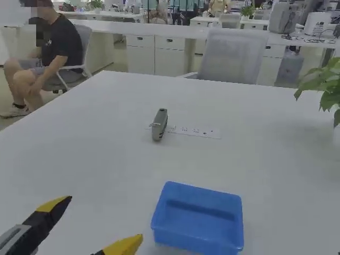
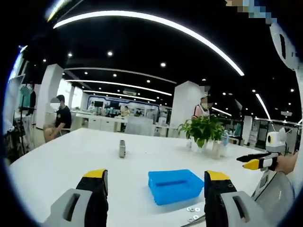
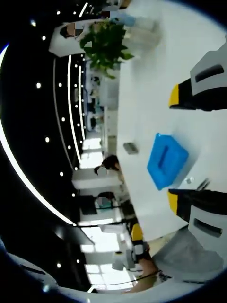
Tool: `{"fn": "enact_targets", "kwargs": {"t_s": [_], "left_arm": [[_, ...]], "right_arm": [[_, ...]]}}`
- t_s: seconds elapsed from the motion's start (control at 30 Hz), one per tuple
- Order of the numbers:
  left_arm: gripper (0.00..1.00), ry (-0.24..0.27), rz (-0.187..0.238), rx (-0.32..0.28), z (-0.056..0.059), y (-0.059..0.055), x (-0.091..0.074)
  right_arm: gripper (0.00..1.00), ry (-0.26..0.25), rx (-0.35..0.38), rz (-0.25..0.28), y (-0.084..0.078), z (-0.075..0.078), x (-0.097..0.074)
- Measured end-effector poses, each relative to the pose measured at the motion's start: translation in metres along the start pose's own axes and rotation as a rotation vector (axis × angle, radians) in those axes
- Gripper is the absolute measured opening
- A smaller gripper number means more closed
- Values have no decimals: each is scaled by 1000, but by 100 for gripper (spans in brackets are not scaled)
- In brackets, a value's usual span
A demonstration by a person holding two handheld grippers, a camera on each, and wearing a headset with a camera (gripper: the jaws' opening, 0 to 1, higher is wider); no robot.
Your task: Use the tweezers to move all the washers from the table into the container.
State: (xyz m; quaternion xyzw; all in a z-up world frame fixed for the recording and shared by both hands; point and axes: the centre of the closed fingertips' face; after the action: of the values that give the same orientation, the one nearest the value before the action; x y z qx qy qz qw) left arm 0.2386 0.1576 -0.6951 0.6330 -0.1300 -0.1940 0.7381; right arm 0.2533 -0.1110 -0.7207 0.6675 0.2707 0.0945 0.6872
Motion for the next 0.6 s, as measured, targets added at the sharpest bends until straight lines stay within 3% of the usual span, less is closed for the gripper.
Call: {"fn": "enact_targets", "kwargs": {"t_s": [0.6], "left_arm": [[82,-1,-6,3,-4,-4,-1]], "right_arm": [[62,-7,-6,-9,-3,0,0]]}}
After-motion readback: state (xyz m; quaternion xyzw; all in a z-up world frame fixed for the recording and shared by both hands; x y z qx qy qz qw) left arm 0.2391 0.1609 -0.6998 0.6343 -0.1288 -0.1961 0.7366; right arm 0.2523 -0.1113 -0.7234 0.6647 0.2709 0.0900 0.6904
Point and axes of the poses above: the centre of the closed fingertips' face, and the gripper's own axes: x roughly forward along the fingers, z roughly to its right, y roughly out of its top, and after that the axes turned 8 degrees about -y, right-handed
